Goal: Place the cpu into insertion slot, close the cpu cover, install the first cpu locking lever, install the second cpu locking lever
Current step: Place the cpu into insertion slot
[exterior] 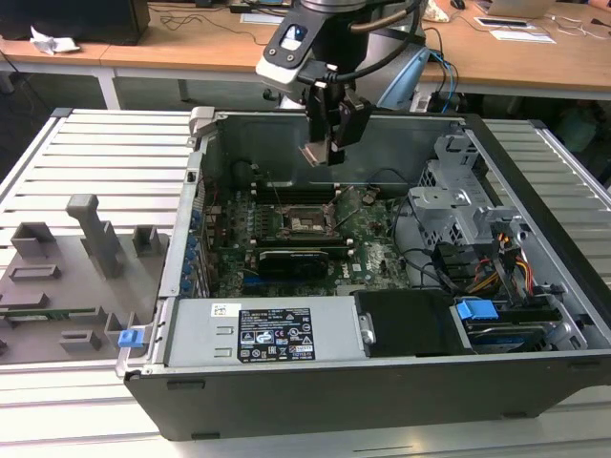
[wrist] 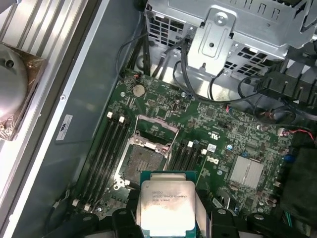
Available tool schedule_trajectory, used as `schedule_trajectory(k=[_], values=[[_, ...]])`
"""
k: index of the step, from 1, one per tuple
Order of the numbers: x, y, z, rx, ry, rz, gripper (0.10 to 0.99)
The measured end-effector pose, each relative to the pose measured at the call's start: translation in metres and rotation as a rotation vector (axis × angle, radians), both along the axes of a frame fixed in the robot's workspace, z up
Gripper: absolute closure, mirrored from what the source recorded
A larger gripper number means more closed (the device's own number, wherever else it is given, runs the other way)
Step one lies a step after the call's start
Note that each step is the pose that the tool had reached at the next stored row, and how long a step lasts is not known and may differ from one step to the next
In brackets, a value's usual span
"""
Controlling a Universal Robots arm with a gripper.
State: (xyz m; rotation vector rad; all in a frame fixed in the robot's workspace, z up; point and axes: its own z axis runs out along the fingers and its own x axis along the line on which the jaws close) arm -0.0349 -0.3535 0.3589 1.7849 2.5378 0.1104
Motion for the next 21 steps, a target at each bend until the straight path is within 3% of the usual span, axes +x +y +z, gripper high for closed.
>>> schedule_trajectory(k=[21], values=[[0.0, 0.0, -0.0029, -0.005, -0.0002, -0.222, 0.561]])
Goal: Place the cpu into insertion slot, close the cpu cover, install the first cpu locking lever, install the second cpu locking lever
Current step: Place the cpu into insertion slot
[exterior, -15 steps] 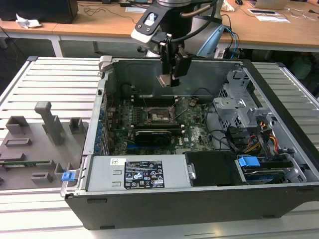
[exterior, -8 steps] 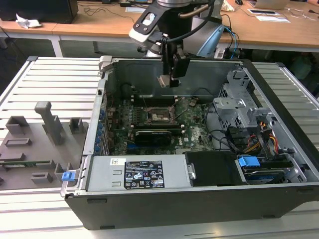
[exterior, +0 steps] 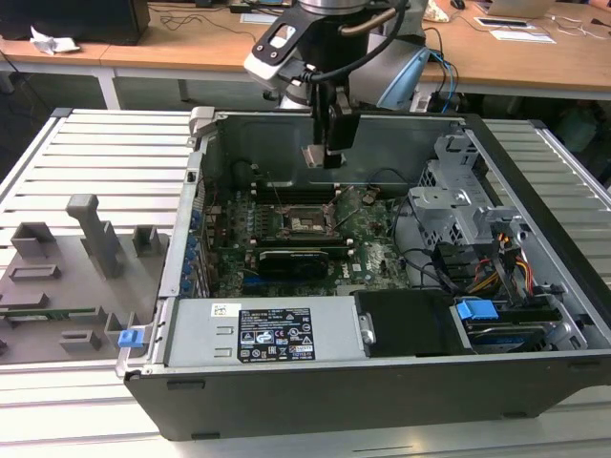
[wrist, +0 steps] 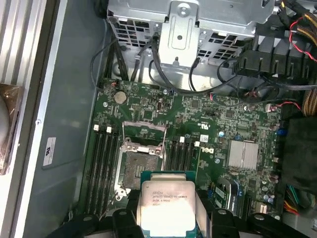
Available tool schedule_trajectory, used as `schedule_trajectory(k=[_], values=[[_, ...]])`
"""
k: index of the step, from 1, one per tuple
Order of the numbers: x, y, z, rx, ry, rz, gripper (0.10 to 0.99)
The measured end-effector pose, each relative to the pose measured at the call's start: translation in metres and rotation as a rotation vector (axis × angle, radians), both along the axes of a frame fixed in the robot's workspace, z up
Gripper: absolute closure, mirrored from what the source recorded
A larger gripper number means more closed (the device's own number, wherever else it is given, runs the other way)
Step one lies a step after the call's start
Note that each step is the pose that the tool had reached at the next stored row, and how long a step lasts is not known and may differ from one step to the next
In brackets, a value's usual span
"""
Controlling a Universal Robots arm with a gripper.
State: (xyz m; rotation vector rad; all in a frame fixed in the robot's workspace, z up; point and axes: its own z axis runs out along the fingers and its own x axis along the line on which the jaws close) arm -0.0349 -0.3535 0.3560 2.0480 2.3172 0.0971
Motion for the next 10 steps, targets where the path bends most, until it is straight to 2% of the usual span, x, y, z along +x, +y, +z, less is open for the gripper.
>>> schedule_trajectory(k=[5, 10], values=[[0.0, 0.0, -0.0012, -0.001, 0.0, -0.063, 0.561], [0.0, 0.0, -0.0025, -0.001, -0.0001, -0.076, 0.561]])
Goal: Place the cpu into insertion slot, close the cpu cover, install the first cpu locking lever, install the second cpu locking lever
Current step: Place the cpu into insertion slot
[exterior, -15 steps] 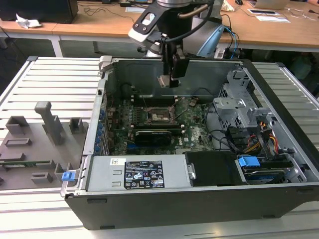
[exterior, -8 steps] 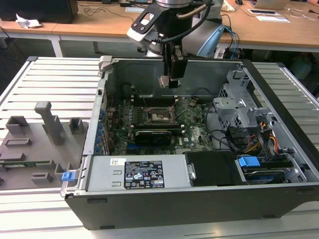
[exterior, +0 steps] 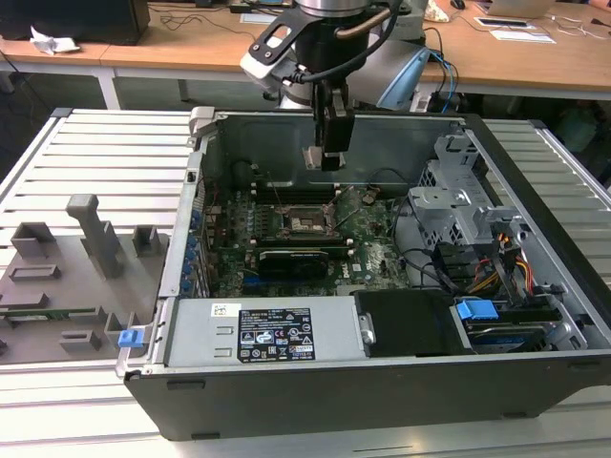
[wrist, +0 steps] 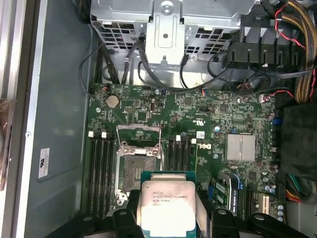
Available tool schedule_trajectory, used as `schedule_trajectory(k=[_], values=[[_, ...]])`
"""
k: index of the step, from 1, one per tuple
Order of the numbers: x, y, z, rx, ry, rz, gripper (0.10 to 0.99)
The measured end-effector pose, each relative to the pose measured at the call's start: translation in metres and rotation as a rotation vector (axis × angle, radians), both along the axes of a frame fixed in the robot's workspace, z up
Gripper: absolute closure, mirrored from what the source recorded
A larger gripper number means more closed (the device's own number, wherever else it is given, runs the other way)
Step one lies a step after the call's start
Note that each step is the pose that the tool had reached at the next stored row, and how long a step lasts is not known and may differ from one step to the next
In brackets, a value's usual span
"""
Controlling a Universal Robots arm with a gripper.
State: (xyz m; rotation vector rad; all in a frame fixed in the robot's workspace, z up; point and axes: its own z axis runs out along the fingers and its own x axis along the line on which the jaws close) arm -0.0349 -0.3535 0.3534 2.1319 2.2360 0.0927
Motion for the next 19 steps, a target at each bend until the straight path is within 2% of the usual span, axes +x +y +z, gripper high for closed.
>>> schedule_trajectory(k=[19], values=[[0.0, 0.0, -0.0135, -0.003, 0.0001, 0.0, 0.561]])
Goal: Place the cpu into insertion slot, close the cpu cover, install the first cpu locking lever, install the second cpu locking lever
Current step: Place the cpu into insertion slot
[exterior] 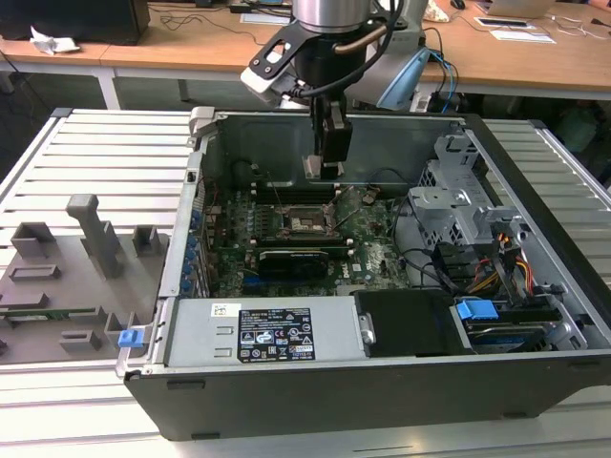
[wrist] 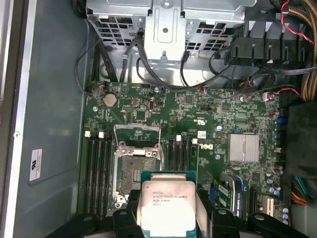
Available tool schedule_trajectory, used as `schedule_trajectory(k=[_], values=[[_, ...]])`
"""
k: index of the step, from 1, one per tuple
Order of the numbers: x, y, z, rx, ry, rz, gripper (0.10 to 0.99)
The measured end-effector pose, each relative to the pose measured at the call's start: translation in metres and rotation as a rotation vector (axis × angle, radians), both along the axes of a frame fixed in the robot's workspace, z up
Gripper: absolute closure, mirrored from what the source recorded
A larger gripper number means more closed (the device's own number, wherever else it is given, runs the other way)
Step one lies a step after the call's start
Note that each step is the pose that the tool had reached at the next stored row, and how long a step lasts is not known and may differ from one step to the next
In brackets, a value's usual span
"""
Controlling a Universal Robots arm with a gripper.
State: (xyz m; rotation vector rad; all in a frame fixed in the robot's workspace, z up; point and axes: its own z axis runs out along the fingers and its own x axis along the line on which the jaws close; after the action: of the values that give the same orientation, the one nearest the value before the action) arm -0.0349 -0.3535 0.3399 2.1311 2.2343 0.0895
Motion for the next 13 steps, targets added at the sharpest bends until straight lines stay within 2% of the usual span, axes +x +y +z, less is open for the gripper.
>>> schedule_trajectory(k=[9, 13], values=[[0.0, 0.0, -0.005, -0.001, 0.0001, 0.0, 0.561], [0.0, 0.0, -0.0122, -0.001, 0.0, 0.0, 0.561]])
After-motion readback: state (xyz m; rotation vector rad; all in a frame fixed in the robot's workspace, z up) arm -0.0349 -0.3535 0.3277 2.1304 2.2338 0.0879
